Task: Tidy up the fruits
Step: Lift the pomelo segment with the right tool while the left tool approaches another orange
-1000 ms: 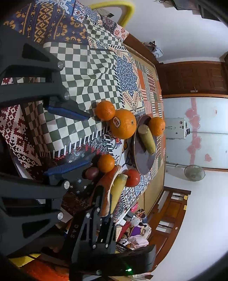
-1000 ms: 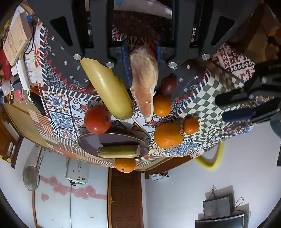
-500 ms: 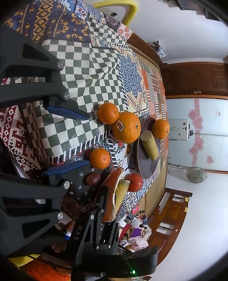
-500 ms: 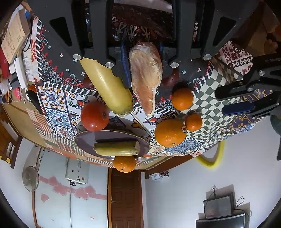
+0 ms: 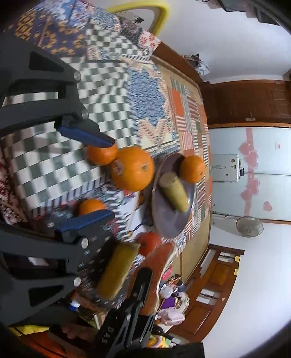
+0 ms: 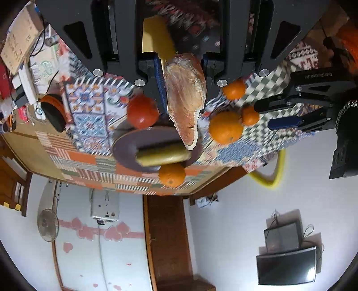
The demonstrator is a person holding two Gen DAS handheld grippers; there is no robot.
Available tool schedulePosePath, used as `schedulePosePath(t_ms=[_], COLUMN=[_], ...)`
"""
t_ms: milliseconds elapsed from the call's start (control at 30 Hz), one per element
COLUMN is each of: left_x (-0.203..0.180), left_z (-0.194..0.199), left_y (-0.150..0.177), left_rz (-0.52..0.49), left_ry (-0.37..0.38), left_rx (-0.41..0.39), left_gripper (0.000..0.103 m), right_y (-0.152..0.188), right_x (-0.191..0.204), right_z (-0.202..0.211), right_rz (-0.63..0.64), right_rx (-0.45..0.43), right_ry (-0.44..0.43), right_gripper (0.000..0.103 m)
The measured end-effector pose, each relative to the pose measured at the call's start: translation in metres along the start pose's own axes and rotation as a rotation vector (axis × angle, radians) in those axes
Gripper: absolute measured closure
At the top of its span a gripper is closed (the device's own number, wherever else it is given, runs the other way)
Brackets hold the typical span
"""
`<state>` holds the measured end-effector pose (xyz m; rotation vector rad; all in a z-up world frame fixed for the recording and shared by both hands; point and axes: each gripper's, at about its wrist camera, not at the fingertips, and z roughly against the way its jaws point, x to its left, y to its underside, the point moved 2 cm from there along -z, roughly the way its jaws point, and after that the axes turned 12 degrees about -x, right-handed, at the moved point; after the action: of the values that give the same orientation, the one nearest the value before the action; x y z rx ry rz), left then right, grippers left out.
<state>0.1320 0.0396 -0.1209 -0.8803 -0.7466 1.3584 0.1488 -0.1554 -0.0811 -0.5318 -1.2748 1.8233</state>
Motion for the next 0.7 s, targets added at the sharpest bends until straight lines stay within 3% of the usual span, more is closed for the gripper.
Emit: schedulePosePath(t_ms=[267,700], left_x=[0.009,0.010], left_z=[-0.051,-0.091], left_y=[-0.017,-0.012], left_rz=[0.018,-0.038], left_ry=[0.029,-0.023], left_rx=[0.082,0.137], left_gripper=[0.039,0.033], right_y=[-0.005,0.001], right_x=[-0.030,-0.055], right_z=[-0.014,-0.027], right_rz=[-0.029,-0.051], right_rx=[-0.004,0.023], right_ry=[0.030,0.042], right_gripper=[0.079,0.079])
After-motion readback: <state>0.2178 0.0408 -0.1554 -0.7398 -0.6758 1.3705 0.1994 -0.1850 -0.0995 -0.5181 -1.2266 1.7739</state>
